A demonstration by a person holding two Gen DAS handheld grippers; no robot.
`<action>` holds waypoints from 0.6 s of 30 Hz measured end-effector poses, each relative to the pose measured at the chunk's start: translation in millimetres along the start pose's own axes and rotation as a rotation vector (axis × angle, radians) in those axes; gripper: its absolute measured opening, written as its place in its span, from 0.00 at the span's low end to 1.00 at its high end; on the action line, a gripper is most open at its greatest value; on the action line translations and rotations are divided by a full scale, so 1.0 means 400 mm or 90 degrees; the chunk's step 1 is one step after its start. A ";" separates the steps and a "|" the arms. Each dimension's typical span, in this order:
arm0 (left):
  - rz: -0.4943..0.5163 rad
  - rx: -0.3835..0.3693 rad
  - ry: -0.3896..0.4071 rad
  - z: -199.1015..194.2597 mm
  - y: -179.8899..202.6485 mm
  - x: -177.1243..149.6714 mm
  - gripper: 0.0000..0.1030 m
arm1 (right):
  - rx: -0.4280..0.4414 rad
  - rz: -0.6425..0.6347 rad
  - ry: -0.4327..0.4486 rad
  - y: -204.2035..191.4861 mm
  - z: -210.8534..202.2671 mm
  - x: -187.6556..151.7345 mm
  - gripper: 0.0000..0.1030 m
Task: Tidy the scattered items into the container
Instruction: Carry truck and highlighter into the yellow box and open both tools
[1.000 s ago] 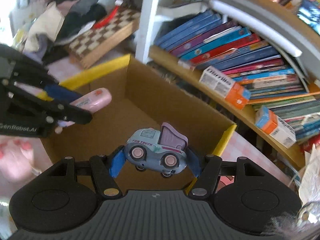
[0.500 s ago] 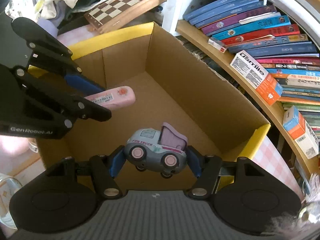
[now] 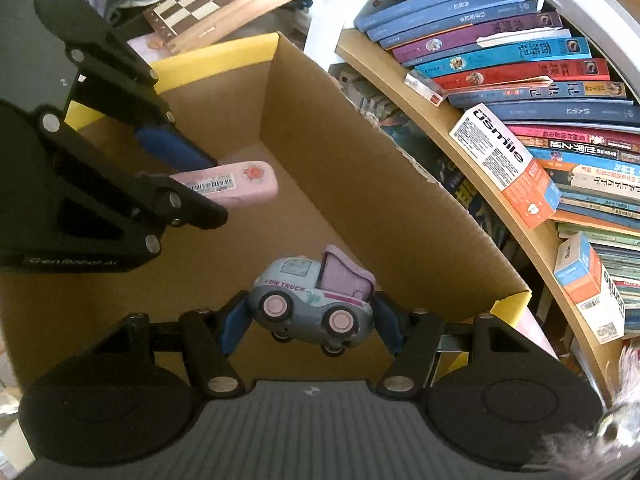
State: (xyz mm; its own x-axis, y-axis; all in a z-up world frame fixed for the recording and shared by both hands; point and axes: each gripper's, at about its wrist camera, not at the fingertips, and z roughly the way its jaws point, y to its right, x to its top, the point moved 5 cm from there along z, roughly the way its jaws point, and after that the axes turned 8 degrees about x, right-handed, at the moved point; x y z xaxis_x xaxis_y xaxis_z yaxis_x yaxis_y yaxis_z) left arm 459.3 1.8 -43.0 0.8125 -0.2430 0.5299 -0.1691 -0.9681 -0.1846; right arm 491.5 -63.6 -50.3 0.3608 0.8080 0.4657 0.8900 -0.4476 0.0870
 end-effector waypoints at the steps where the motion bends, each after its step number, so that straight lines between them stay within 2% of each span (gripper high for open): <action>1: 0.004 0.001 -0.003 0.006 0.002 0.004 0.23 | 0.000 0.000 -0.002 0.004 0.003 0.000 0.61; 11: 0.031 0.029 -0.017 0.044 0.012 0.027 0.23 | -0.002 -0.004 -0.015 0.029 0.025 0.004 0.61; 18: 0.031 0.038 -0.015 0.049 0.009 0.025 0.25 | 0.001 0.003 -0.004 0.037 0.022 0.007 0.61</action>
State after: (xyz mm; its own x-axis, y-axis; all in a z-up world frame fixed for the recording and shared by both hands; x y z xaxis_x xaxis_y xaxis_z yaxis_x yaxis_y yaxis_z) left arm 477.7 -3.1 -54.5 0.8174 -0.2869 0.4995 -0.1757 -0.9500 -0.2582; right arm 508.0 -64.5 -55.4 0.3663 0.8089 0.4599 0.8888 -0.4505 0.0843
